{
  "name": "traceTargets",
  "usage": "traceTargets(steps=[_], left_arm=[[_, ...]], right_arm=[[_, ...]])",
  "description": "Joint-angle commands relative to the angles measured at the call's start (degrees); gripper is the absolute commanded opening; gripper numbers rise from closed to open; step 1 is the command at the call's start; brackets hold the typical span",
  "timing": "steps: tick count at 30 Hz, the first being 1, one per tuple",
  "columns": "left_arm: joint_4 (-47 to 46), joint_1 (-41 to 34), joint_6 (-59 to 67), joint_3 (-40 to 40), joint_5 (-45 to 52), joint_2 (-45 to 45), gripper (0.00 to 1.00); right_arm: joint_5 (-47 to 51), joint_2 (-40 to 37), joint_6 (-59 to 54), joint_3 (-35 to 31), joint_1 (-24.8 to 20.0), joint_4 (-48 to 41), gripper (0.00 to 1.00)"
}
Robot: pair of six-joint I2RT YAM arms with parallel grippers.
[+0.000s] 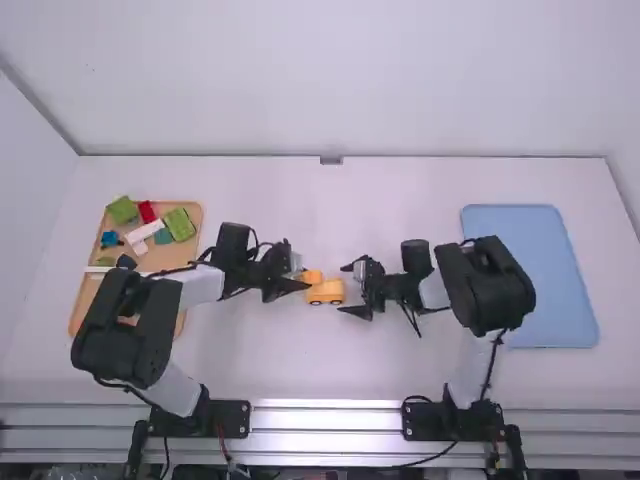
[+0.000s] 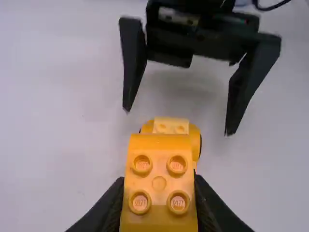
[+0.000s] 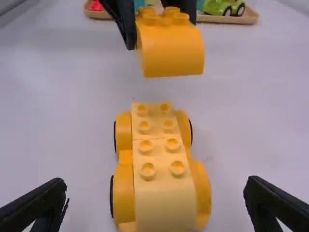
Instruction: Assemble lego blocks to make yellow taxi
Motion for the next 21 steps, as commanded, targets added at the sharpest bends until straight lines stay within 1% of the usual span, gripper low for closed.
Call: traceTargets(steps=[1,5,8,12,14,16,17,21], left_arm=[[0.02,-1.11,-1.55,-0.94,2.34,-0.94,0.12],[1.27,-3.50,-1.05,-2.05,0.24,-0.94,0.10],[6.21,-5.18,-3.74,-3.67,-2.73,-0.94,0.11],[10.91,-5.01,-5.51,-5.44,-2.89,-0.92,0.12],[13.18,-5.03,-5.51,-6.14,-2.82,-0.07,0.14],[15.39,-5.38,-5.70,-6.38,-2.86,1.36,0.14],[17.20,-5.38,-6.75,-6.38,-2.82,2.64,0.13],[18.62,-5.18,-8.61,-5.29,-1.92,5.18,0.10]], right_arm=[[-4.02,3.37,-0.85,3.65,0.98,-1.09,0.98],[-4.92,6.40,-1.07,6.73,1.16,-1.27,0.98],[-6.69,7.52,-1.81,8.11,1.16,-1.42,0.98],[-6.45,7.52,-2.34,7.61,1.16,-1.40,0.98],[-6.27,7.52,-4.90,6.99,1.53,-1.86,0.98],[-4.22,7.52,-5.79,6.62,2.19,-2.73,0.99],[-1.05,7.52,-5.75,6.62,2.82,-4.26,0.99],[1.11,7.52,-5.75,6.62,4.13,-5.75,1.00]])
